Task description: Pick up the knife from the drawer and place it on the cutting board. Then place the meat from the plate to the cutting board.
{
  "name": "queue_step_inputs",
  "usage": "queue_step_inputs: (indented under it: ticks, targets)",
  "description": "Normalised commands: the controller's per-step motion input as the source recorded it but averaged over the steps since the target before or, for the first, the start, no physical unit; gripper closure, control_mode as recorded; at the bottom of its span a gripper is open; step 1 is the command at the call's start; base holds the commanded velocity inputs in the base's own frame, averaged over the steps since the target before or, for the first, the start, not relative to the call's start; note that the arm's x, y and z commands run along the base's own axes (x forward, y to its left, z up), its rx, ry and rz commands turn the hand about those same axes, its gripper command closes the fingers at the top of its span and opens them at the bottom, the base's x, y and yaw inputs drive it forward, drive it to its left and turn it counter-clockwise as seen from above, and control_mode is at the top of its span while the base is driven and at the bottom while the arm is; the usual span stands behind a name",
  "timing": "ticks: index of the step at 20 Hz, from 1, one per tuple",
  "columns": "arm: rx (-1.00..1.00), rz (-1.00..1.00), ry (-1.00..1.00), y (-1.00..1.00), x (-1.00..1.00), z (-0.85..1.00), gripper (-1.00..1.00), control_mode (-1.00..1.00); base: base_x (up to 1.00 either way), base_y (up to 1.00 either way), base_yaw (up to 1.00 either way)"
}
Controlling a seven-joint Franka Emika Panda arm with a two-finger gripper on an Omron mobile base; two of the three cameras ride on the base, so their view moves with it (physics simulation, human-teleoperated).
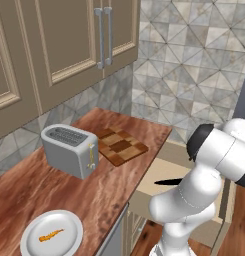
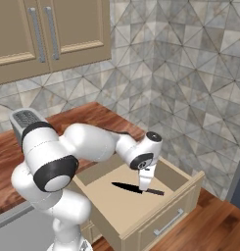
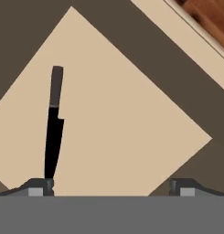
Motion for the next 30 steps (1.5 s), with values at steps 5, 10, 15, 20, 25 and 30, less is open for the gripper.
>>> queue_step_inputs:
  ticks: [5, 10, 15, 20, 25, 30]
  targets:
    - [-0.02, 0.00, 0.00, 0.02, 0.00, -0.10, -1.00, -1.00, 0.00, 0.00, 0.00]
    - [-0.01, 0.00, 0.00, 0.00, 0.00, -0.13, -1.00, -1.00, 0.00, 0.00, 0.00]
    - [-0.01, 0.00, 0.00, 0.00, 0.00, -0.17, -1.00, -1.00, 0.00, 0.00, 0.00]
    - [0.00, 0.00, 0.02, 0.00, 0.05, -0.15, -1.00, -1.00, 0.00, 0.00, 0.00]
    - [0.00, 0.00, 0.03, 0.00, 0.09, -0.19, -1.00, -1.00, 0.00, 0.00, 0.00]
    - [0.00, 0.00, 0.03, 0.00, 0.15, -0.21, -1.00, -1.00, 0.00, 0.00, 0.00]
